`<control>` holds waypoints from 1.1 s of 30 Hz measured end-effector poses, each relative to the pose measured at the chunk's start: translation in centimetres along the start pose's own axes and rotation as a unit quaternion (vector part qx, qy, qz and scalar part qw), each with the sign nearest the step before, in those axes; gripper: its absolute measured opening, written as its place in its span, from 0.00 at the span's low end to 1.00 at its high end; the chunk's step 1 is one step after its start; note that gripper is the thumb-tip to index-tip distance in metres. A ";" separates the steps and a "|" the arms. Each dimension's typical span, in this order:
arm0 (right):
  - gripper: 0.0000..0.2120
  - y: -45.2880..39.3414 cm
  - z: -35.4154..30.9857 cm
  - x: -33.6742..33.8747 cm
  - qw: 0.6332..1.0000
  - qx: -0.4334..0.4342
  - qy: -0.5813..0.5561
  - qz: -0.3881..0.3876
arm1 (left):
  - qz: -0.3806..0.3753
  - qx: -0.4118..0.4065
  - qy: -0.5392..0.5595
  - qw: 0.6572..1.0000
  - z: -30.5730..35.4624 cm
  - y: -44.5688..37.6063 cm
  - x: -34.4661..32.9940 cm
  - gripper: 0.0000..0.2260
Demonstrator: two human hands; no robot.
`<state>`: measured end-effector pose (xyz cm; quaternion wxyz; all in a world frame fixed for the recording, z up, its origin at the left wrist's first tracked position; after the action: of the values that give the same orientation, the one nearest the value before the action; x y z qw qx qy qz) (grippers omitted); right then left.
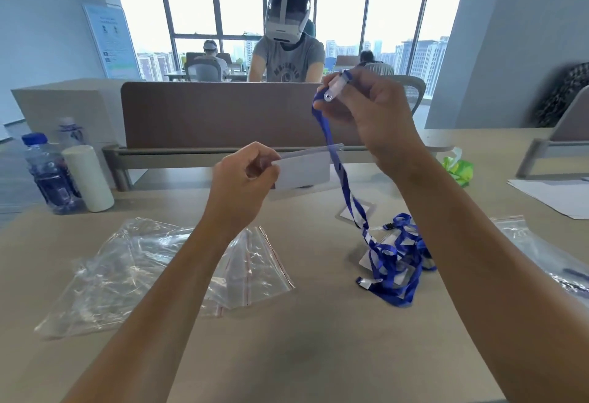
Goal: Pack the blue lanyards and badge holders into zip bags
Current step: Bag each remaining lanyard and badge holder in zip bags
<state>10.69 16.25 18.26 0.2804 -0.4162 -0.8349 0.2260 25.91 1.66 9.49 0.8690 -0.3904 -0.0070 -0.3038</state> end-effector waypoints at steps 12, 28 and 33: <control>0.09 -2.4 -2.6 -1.5 0.997 0.067 0.030 -0.008 | 0.020 0.010 -0.023 0.999 0.5 -1.1 0.8 0.01; 0.16 0.7 3.1 -2.9 0.932 0.063 0.265 -0.239 | -0.028 0.028 0.000 0.999 -1.0 -1.5 -0.2 0.04; 0.13 1.3 5.0 -2.6 0.940 0.043 0.251 -0.229 | -0.061 0.026 -0.024 0.998 -1.6 -1.1 -1.6 0.04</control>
<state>9.44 14.11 13.01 0.5425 -0.2444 -0.7997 0.0795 23.64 0.86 8.66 0.8585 -0.3732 -0.0595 -0.3465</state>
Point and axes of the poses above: each hand's wrist, its own y-axis away from the middle knuckle, its own x-axis out of the back of the hand, z = x × y, the point moved 3 cm from there along -y, towards the middle knuckle, and after that the axes turned 10 degrees about y, right-handed, at the moved point
